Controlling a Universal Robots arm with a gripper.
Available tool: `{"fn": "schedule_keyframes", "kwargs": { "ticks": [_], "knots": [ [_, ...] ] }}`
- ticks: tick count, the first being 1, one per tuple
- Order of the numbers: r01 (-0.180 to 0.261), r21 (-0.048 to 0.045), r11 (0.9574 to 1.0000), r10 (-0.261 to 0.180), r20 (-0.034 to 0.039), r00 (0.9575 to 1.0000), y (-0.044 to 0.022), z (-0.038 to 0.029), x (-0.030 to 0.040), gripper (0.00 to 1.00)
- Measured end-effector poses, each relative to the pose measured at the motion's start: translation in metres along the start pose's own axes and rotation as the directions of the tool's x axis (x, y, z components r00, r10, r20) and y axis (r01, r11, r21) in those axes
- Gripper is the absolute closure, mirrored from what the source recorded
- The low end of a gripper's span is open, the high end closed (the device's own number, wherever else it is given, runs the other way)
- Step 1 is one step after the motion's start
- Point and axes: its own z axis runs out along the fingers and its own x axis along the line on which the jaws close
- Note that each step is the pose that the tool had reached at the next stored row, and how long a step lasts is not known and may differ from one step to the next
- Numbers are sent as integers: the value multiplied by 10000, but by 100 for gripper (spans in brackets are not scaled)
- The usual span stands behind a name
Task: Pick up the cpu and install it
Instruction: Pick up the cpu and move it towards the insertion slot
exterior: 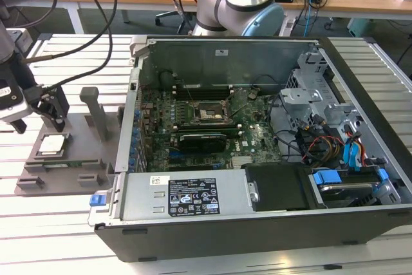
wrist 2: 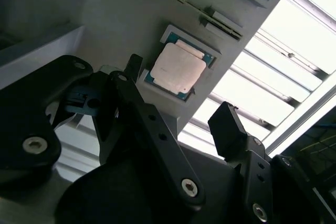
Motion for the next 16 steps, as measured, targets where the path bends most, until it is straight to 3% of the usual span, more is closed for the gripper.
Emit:
{"fn": "schedule_keyframes", "kwargs": {
  "ticks": [16],
  "knots": [
    [-1, 0, 10000, 1, 0, 10000, 1, 81, 2, 22]
  ]
}}
